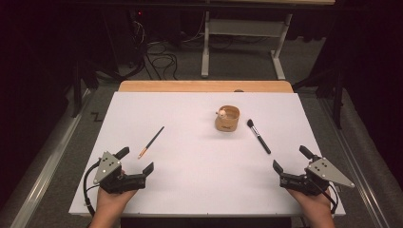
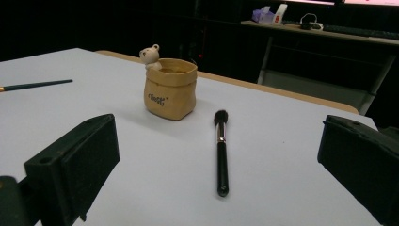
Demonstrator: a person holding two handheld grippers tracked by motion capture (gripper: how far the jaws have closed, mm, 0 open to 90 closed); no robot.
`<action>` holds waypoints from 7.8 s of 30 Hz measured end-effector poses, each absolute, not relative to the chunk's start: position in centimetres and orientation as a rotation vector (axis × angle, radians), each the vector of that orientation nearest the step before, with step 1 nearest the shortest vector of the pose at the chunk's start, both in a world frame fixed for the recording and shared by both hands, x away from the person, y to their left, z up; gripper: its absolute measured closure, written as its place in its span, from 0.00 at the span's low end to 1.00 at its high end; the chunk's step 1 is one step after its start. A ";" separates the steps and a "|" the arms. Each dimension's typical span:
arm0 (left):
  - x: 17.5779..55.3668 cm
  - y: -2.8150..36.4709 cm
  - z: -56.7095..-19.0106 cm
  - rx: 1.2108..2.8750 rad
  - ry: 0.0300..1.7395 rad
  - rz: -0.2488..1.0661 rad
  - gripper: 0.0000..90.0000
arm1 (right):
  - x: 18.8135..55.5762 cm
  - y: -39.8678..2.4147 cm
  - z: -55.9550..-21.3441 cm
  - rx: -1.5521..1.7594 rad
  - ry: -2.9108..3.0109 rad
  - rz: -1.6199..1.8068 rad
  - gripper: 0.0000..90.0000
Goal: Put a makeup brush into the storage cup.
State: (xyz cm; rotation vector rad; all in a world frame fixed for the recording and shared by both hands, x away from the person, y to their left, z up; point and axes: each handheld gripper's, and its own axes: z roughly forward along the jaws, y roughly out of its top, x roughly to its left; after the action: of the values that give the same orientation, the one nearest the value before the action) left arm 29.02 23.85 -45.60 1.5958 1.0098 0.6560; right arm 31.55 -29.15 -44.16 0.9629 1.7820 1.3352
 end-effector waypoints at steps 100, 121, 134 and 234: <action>30.9 24.5 -46.9 1.797 1.170 0.549 0.03 | 32.2 -29.1 -45.5 0.931 1.829 1.328 0.01; 31.8 23.7 -47.3 1.953 1.238 0.479 0.01 | 32.0 -29.3 -45.7 0.947 1.831 1.320 0.01; 32.2 23.7 -47.9 2.024 1.277 0.434 0.01 | 32.1 -28.7 -45.8 0.909 1.857 1.323 0.01; 43.7 22.6 -43.9 2.307 1.368 0.196 0.14 | 32.0 -29.1 -45.6 0.927 1.838 1.393 0.01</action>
State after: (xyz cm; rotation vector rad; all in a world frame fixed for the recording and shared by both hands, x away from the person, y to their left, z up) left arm 43.70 22.57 -43.91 2.3074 1.3682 0.1961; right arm 32.04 -29.06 -45.57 0.9266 1.8379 1.3934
